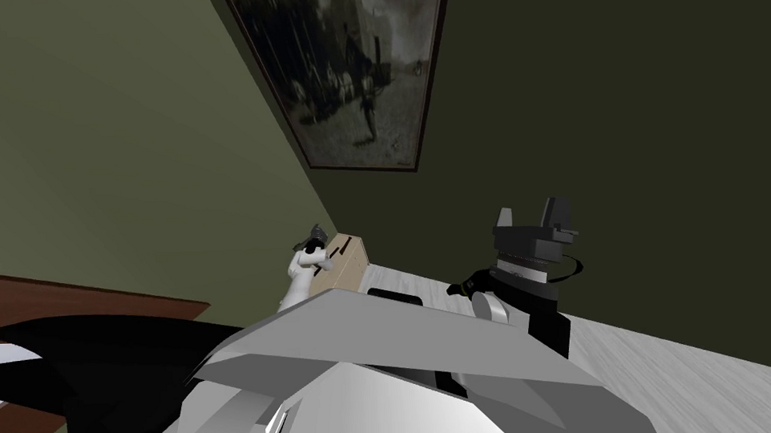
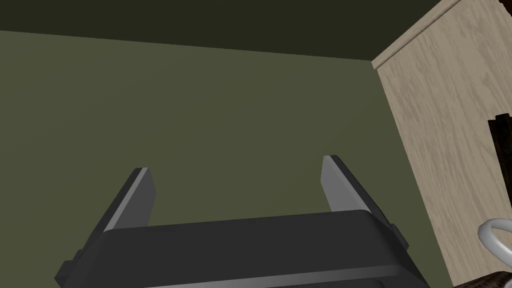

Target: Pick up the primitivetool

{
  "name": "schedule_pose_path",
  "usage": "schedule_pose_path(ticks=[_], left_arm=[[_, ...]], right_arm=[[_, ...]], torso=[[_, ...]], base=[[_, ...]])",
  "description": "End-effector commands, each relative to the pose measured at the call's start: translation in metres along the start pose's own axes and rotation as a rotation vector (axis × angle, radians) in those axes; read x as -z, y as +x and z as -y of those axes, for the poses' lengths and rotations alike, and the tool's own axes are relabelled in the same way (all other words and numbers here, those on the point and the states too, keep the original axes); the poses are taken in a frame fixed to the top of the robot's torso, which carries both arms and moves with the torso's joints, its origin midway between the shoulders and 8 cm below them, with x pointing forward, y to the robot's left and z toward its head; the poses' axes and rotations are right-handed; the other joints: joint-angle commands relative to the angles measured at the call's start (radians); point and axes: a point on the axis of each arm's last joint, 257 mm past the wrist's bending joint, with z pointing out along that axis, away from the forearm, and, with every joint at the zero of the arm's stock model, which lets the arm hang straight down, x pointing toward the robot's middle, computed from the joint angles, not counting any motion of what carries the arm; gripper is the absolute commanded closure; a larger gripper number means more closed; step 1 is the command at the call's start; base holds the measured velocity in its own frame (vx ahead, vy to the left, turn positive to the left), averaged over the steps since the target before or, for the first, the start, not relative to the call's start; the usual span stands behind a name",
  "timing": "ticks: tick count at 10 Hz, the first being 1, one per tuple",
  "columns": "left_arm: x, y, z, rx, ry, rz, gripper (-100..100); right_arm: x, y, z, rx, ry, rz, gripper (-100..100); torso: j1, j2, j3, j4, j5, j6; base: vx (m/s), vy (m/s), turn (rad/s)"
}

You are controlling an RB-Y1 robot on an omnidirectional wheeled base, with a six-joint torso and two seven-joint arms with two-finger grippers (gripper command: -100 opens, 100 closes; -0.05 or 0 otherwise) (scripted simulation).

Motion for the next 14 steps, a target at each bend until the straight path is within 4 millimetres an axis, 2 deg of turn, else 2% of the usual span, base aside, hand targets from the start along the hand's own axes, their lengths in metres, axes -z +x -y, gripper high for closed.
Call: schedule_pose_path(ticks=[1,2,3,4,7,8,10,11,12,13,14], left_arm=[[-0.007,-0.024,-0.010,0.058,-0.047,0.063,-100],[-0.006,-0.029,-0.020,0.058,-0.072,0.077,-100],[-0.012,-0.043,-0.022,0.113,-0.097,0.124,-100],[-0.011,-0.049,-0.037,0.113,-0.129,0.140,-100],[-0.016,-0.076,-0.061,0.228,-0.211,0.246,-100],[-0.013,-0.081,-0.073,0.228,-0.238,0.260,-100],[-0.015,-0.087,-0.076,0.287,-0.261,0.301,-100],[-0.011,-0.092,-0.092,0.286,-0.292,0.316,-100],[-0.012,-0.097,-0.096,0.345,-0.317,0.355,-100],[-0.007,-0.101,-0.112,0.344,-0.347,0.370,-100],[-0.007,-0.104,-0.119,0.401,-0.376,0.408,-100]], right_arm=[[0.000,0.000,0.000,0.000,0.000,0.000,0],[0.000,0.000,0.000,0.000,0.000,0.000,0],[0.000,0.000,0.000,0.000,0.000,0.000,0],[0.000,0.000,0.000,0.000,0.000,0.000,0],[0.000,0.000,0.000,0.000,0.000,0.000,0],[0.000,0.000,0.000,0.000,0.000,0.000,0],[0.000,0.000,0.000,0.000,0.000,0.000,0],[0.000,0.000,0.000,0.000,0.000,0.000,0],[0.000,0.000,0.000,0.000,0.000,0.000,0],[0.000,0.000,0.000,0.000,0.000,0.000,0],[0.000,0.000,0.000,0.000,0.000,0.000,0]], torso=[[0.000,0.000,0.000,0.000,0.000,0.000],[0.000,0.000,0.000,0.000,0.000,0.000],[0.000,0.000,0.000,0.000,0.000,0.000],[0.000,0.000,0.000,0.000,0.000,0.000],[-0.001,0.000,0.000,0.000,0.000,0.000],[-0.001,0.000,0.000,0.000,0.000,0.000],[-0.001,0.001,0.001,0.000,0.000,-0.001],[-0.001,0.001,0.000,0.000,0.000,0.000],[-0.001,0.000,0.000,0.000,0.000,0.000],[-0.001,0.000,0.000,0.000,0.000,0.000],[-0.001,0.000,0.000,0.000,0.000,0.000]], base=[[0.027,0.007,-0.134],[0.023,0.009,-0.054],[0.032,0.014,-0.107],[0.029,0.012,-0.060],[0.031,0.001,-0.094],[0.026,0.004,-0.061],[0.015,0.000,-0.041],[0.025,0.004,-0.082],[0.031,0.003,-0.103],[0.032,0.003,-0.052],[0.038,0.004,-0.117]])
